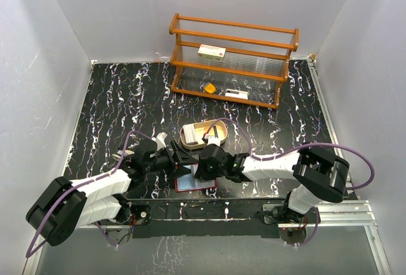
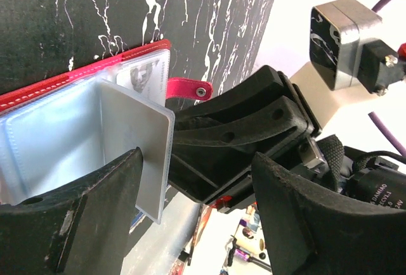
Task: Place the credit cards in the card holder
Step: Turn over the card slot in the card holder.
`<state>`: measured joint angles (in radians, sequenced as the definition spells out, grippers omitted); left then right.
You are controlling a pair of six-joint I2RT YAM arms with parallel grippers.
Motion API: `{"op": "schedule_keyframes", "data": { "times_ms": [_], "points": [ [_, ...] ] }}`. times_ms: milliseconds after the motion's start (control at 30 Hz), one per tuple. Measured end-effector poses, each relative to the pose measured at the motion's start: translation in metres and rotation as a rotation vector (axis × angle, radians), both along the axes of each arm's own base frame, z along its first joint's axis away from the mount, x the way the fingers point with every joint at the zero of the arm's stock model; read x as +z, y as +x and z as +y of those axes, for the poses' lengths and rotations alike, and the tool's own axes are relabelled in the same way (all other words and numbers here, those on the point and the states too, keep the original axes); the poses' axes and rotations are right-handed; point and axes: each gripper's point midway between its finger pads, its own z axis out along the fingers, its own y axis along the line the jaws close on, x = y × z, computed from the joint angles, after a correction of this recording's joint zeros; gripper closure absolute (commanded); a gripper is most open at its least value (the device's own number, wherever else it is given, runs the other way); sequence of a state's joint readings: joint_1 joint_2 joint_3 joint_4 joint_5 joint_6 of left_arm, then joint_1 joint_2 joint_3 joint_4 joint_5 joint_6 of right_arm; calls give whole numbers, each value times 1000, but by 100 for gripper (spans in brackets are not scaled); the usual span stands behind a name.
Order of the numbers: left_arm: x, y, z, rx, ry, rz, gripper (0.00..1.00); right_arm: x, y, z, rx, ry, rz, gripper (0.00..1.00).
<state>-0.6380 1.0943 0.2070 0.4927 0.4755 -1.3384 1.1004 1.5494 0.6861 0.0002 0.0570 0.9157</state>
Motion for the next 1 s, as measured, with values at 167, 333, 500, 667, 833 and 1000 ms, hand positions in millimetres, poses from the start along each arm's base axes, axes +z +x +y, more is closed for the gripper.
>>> {"op": "schedule_keyframes", "data": {
  "times_ms": [167,333,500,667,833,1000],
  "points": [
    [-5,2,1,9,16,6,32,3,1,-5,-8,-1,-15,89],
    [-6,1,0,7,18,8,32,3,0,-7,-2,-10,-18,89],
    [-3,-1,-3,2,12,10,32,8,-1,-14,-2,-30,-28,83],
    [1,-1,-6,0,-4,6,32,24,-1,-34,-25,-65,-60,76],
    [2,-3,-12,-15,-14,5,32,62,3,-56,-71,-46,-136,72],
    [2,-4,-16,-26,-8,4,33,91,7,-72,-117,-25,-196,69]
  ]
}}
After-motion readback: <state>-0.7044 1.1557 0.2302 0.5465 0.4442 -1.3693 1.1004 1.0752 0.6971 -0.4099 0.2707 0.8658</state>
